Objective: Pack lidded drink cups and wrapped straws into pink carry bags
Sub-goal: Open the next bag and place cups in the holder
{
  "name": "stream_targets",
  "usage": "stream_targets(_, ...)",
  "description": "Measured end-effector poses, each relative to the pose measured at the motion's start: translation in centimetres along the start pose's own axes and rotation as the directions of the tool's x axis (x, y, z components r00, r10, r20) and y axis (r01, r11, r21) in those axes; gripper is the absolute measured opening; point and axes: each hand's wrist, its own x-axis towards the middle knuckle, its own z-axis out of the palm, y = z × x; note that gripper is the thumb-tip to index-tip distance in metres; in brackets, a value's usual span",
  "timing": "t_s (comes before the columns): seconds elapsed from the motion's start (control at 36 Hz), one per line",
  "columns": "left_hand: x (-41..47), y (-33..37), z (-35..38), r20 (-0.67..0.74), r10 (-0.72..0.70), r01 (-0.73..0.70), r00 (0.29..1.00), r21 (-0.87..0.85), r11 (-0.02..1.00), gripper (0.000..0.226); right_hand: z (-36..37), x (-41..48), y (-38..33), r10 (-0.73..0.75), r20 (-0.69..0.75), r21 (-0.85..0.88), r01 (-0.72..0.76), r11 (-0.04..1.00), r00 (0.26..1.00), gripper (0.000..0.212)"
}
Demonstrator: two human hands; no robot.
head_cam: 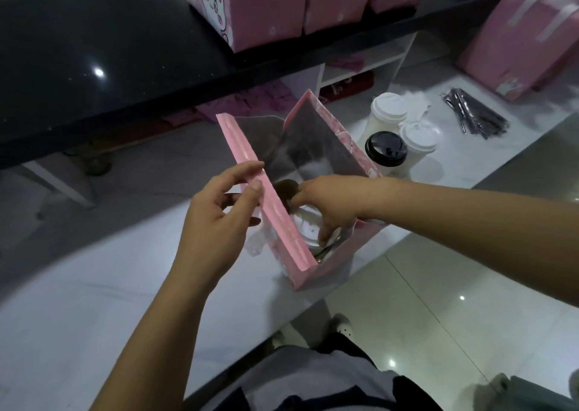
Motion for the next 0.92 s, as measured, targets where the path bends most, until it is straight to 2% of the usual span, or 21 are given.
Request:
stream_targets(0.08, -0.4, 0.4, 0.6, 0.002, -0.004, 0.004, 1.000, -0.019, 1.000, 0.025, -0.5, -0.9, 0.5, -0.016, 0.021, 0.064, 0.015, 0.998, 1.000, 0.082)
stream_targets(0.14, -0.6, 0.6, 0.7, 0.012, -0.007, 0.007, 1.000, -0.027, 1.000, 0.029, -1.6, -1.9, 0.7, -0.030, 0.004, 0.122, 0.030, 0.992, 1.000, 0.076)
stream_targets(0.25, -1.0, 0.8, 0.7, 0.045, -0.029, 0.030, 0.999, -0.018, 0.999, 0.045, -5.1, -5.5, 1.4, -0.031, -0.219, 0.169, 0.069, 0.983, 0.975, 0.050)
stream_targets(0.36, -1.1, 1.3, 1.5, 0.020, -0.038, 0.038, 0.999, 0.007, 0.999, 0.052, -8.0, -9.4, 4.7, -0.006, -0.406, 0.396, 0.182, 0.900, 0.914, 0.038)
stream_targets(0.42, -1.3, 1.4, 2.0, -0.014, 0.006, -0.004, 1.000, 0.087, 0.996, 0.053, -8.4, -10.0, 7.8, 0.029, -0.468, 0.434, 0.201, 0.879, 0.883, 0.037)
stream_targets(0.47, -1.5, 1.8, 2.7, -0.048, 0.055, -0.044, 0.997, 0.215, 0.976, 0.048, -7.9, -9.7, 11.5, 0.106, -0.495, 0.427, 0.135, 0.894, 0.862, 0.035)
stream_targets(0.53, -1.7, 2.2, 3.4, -0.095, 0.084, -0.053, 0.992, 0.286, 0.957, 0.041, -6.6, -8.9, 15.2, 0.165, -0.465, 0.352, 0.011, 0.936, 0.869, 0.039)
stream_targets(0.58, -1.9, 2.7, 4.0, -0.177, 0.069, -0.016, 0.982, 0.286, 0.958, 0.041, -4.8, -7.6, 18.5, 0.170, -0.367, 0.249, -0.080, 0.965, 0.915, 0.050)
stream_targets(0.67, -2.1, 3.6, 4.9, -0.275, 0.010, 0.071, 0.961, 0.283, 0.957, 0.042, -2.6, -5.8, 21.7, 0.149, -0.195, 0.099, -0.131, 0.986, 0.969, 0.073)
stream_targets(0.78, -2.1, 5.1, 6.5, -0.372, -0.038, 0.167, 0.927, 0.319, 0.933, 0.049, -1.2, -3.8, 24.2, 0.047, -0.113, -0.075, -0.055, 0.996, 0.992, 0.085)
stream_targets(0.92, -1.7, 6.0, 8.5, -0.436, -0.074, 0.262, 0.897, 0.389, 0.883, 0.046, -1.8, -2.7, 25.8, -0.094, -0.069, -0.120, 0.085, 0.989, 0.993, 0.075)
